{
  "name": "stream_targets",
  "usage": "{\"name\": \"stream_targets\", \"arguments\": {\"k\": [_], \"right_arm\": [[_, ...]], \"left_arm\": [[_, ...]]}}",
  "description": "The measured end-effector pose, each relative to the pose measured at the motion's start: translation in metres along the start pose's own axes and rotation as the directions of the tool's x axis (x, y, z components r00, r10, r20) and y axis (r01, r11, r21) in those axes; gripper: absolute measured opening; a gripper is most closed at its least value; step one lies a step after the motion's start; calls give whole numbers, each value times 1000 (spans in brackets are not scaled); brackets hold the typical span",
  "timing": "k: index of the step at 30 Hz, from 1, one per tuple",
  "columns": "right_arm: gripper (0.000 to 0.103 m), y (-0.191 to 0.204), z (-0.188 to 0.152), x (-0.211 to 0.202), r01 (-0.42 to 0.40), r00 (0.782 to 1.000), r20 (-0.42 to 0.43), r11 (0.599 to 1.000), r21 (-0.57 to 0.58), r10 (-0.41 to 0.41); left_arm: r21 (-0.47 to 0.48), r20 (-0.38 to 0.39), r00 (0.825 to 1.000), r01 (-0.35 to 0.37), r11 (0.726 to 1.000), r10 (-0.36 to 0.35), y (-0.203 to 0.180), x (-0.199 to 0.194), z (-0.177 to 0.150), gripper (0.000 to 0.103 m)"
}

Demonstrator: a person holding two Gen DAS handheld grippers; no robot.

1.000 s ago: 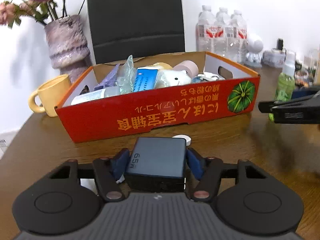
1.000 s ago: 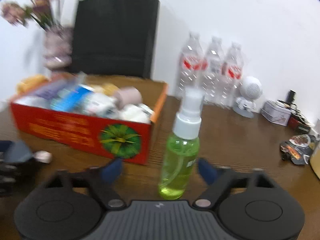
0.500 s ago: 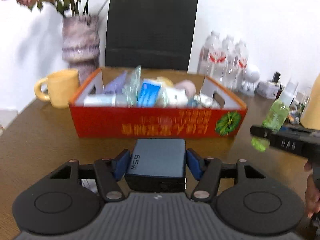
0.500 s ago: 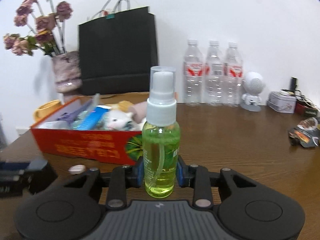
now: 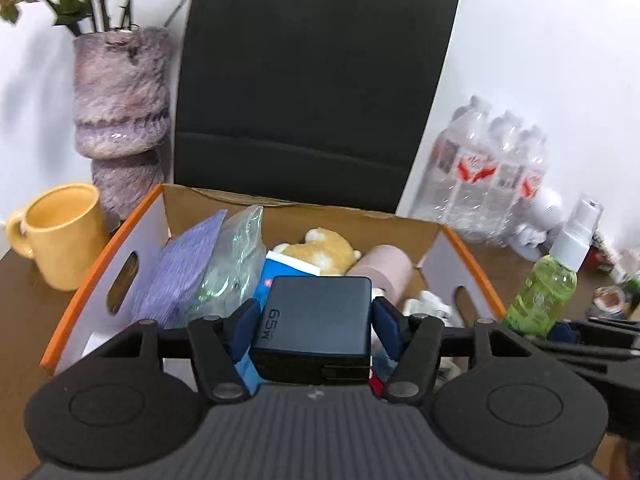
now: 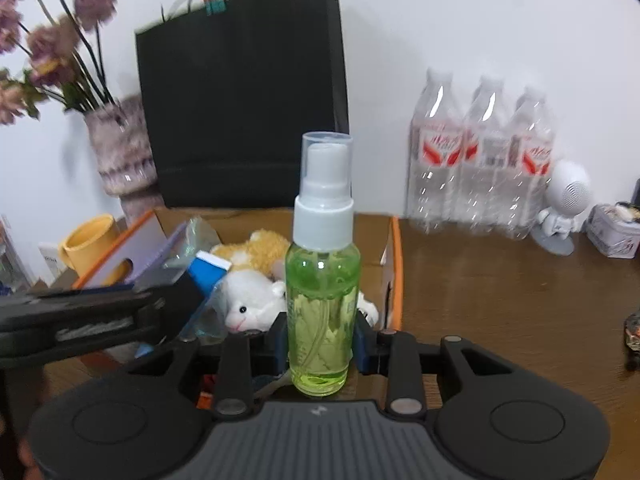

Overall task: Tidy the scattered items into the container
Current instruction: 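Lower the charger into the cardboard box while the right tool lowers the green bottle in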

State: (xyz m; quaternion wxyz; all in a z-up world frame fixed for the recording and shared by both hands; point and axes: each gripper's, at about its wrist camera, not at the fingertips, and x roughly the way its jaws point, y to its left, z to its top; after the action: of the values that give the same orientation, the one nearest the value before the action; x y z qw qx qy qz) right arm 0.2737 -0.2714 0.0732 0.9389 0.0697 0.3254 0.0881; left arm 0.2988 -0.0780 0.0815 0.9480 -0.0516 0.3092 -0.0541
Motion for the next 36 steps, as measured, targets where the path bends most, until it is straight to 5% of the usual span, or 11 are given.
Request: {"name": "stream_targets", "arguments": {"k": [5,11,18,22,25,27,32,36], "right_arm": [[30,2,2,42,-36,992,-124,999,18,38],[30,3,2,47,-47,988,-147,999,22,50],[32,2,6,34,8,993,-114,999,37,-3],[53,-1,10,23,-31,996,-85,998,56,35],[57,-1,11,20,-36,995,-88,997,62,41],[64,-3,12,19,-37,994,-96,997,62,43],[79,-6,13,20,-18,990,-139,997,69,27],[90,-6,14,19,-36,988,-148,995,98,50]], "left_arm": [[71,-39,998,-38,997,41,1,25,-2,62],[130,-66,997,-30,991,39,-2,23,-2,62],[78,-96,995,35,996,-27,-5,21,-1,62],[76,-68,998,-1,997,6,-5,14,2,63],[83,-32,998,-46,995,49,-4,4,7,82],[87,-14,997,-77,993,79,-3,-2,10,83],[97,-78,989,-115,989,123,1,2,13,103],[72,-113,986,-115,991,122,8,3,15,103]]}}
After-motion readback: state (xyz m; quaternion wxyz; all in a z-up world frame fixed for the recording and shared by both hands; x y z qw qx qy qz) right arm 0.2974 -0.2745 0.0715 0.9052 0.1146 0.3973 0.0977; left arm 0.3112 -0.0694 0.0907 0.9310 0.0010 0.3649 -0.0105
